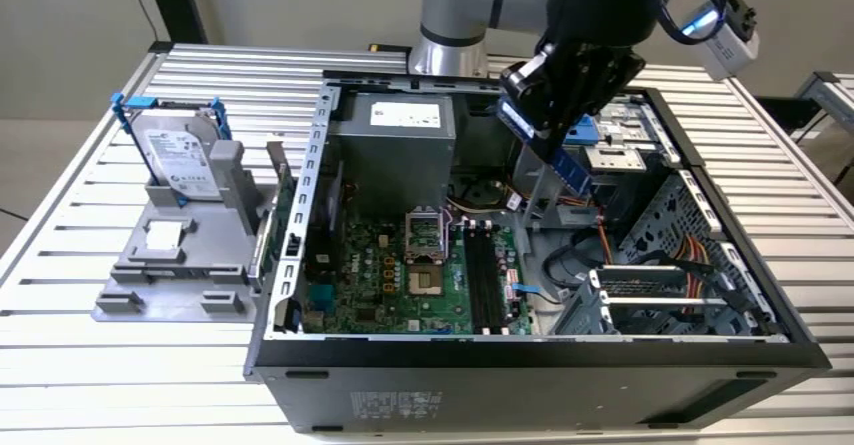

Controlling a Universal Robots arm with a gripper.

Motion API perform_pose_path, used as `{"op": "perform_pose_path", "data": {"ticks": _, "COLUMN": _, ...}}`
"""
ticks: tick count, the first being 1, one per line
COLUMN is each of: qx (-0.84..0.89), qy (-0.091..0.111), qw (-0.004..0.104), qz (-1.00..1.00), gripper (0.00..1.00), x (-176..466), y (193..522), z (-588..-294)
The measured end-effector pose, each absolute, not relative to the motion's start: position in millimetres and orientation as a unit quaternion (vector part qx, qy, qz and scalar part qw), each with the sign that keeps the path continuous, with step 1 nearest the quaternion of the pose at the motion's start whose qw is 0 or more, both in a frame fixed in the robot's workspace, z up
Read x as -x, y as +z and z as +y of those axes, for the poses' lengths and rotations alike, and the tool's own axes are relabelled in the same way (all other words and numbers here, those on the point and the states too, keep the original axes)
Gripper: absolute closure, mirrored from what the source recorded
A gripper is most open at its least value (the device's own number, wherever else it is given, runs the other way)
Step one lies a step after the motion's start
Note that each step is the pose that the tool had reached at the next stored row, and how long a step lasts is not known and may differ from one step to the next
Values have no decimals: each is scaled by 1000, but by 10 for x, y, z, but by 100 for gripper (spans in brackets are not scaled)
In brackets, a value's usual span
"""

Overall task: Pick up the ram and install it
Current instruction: 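Insert the ram into the slot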

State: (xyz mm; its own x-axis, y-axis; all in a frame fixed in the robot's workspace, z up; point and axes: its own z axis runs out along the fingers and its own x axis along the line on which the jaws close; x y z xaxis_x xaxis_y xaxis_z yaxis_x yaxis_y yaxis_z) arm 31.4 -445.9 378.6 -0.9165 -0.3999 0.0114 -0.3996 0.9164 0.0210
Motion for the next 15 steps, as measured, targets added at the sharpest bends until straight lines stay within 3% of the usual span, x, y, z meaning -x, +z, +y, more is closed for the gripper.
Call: {"op": "perform_pose_path", "data": {"ticks": 15, "qx": -99, "qy": -9, "qw": 7, "qz": -995, "gripper": 100, "x": -315, "y": 3773, "z": -4460}}
